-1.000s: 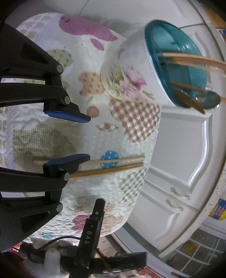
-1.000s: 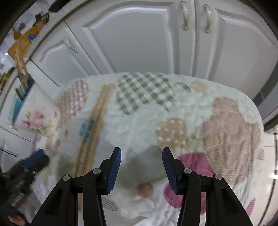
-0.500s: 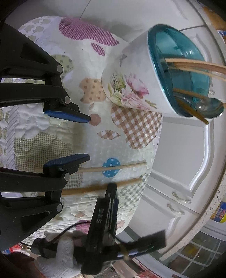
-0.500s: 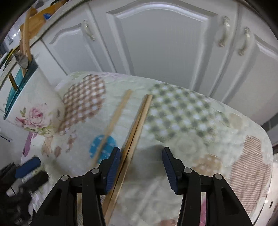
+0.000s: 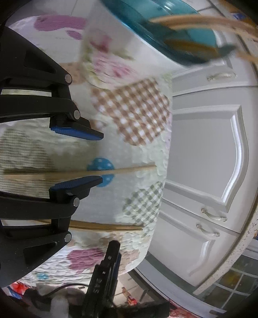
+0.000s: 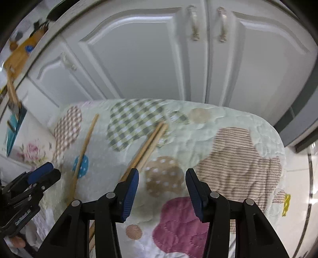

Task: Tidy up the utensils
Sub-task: 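Move the left gripper over a chopstick while the right approaches the other chopsticks, then close the left gripper on one chopstick while the right grasps another chopstick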

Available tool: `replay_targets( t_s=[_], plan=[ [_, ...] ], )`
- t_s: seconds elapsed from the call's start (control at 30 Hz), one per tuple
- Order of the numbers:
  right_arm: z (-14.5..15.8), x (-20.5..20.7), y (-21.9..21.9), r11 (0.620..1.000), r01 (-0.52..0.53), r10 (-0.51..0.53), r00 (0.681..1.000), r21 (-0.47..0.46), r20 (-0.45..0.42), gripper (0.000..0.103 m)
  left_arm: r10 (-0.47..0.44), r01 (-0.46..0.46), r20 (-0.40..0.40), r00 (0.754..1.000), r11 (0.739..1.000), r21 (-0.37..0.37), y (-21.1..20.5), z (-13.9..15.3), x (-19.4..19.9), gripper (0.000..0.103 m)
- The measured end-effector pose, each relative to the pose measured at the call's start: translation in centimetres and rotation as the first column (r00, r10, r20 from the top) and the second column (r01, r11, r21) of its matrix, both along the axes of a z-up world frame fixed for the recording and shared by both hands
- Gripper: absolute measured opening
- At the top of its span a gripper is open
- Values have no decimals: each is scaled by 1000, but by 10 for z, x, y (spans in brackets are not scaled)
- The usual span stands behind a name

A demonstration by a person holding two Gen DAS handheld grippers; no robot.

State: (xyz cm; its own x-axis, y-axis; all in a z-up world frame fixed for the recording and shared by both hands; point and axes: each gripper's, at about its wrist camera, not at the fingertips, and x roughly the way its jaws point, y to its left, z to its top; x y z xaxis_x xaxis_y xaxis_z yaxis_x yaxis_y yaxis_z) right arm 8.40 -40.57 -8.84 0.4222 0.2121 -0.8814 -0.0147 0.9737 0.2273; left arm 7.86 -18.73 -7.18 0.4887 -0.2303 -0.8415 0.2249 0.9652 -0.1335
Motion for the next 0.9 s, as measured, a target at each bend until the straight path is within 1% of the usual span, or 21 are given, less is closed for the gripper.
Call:
replay_targets(
  t_s=[0.07,0.17,0.2,0.3,0.37,0.47,0.57,0.6,0.63,0.67,0.7,0.73,0.83,0.9],
  plan=[
    [0,5,-5,1000,9,-9,1000,22,-1,47,-2,2,-3,1000,1000,6,-6,-3,9,36],
    [-1,10,0,1000,-14,14,1000,19,-1,47,-7,8,-4,1000,1000,22,-14,-7,18,36],
    [-3,15,6,1000,-28,28,1000,3,-3,46,-10,10,-6,1000,1000,30,-16,-9,21,36],
    [-9,23,22,994,-51,51,999,-93,-3,46,-15,15,-12,1000,999,48,-19,-12,29,36],
    [-10,26,27,991,-56,55,998,-124,-13,46,-14,14,-17,1000,998,54,-18,-14,32,36],
    [-10,22,25,991,-63,62,998,-122,-12,46,-13,14,-22,1000,999,52,-18,-17,37,36],
    [-8,21,16,996,-50,50,999,-76,-9,46,-15,17,-41,999,999,48,-21,-22,43,36],
    [-7,22,15,995,-58,58,998,-77,-8,44,-13,15,-49,999,999,40,-22,-24,46,36],
    [-6,23,15,994,-68,68,998,-91,-5,39,-11,13,-52,999,999,36,-23,-24,48,36],
    [-6,24,16,993,-74,75,997,-96,3,37,-9,11,-53,999,999,36,-24,-25,50,36],
    [-6,26,16,994,-71,72,997,-88,11,32,-7,9,-53,999,999,37,-25,-25,53,36],
    [-6,26,12,997,-59,61,998,-57,21,30,-2,4,-55,998,999,37,-27,-26,57,36],
    [-9,33,-1,999,-15,14,1000,44,26,18,8,-5,-60,998,999,34,-34,-26,70,36],
    [-10,36,-7,998,-5,3,1000,63,25,14,22,-19,-61,998,999,42,-38,-26,79,36]
  ],
)
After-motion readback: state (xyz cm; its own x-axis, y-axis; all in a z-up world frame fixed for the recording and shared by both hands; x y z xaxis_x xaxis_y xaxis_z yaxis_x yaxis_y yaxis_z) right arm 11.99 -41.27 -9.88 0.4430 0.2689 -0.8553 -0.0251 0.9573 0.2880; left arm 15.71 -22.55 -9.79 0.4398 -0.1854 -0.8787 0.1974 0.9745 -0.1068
